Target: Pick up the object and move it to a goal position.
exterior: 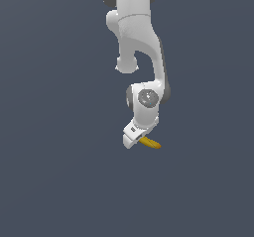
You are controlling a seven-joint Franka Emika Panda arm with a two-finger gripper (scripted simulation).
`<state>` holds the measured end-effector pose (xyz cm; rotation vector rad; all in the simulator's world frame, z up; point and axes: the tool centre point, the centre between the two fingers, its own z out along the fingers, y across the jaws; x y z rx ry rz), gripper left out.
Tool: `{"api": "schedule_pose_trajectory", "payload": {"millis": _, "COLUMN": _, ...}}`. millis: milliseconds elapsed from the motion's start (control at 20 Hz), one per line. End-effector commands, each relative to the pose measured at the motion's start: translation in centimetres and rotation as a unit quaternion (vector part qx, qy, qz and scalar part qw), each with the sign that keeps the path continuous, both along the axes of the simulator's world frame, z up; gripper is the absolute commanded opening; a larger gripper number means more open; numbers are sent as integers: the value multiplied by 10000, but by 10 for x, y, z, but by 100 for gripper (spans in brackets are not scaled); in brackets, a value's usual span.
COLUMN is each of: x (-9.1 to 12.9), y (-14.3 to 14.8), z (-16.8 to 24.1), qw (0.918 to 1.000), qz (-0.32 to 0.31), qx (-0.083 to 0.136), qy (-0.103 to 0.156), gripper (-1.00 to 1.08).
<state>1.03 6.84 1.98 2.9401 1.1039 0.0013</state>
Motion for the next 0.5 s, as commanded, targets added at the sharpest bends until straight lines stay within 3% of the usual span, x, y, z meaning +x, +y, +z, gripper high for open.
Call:
{"api": "schedule_pose_trajectory", "payload": {"millis": 0, "x": 0, "y": 1, "z": -1, "qw": 10000, "qz": 6, "qx": 3, "qy": 6, "gripper": -100}}
{"api": "schedule_pose_trajectory", "payload": {"millis": 450, "x": 0, "y": 0, "z": 1, "qw": 10000, "qz": 0, "qx": -1, "qy": -2, "gripper": -100}}
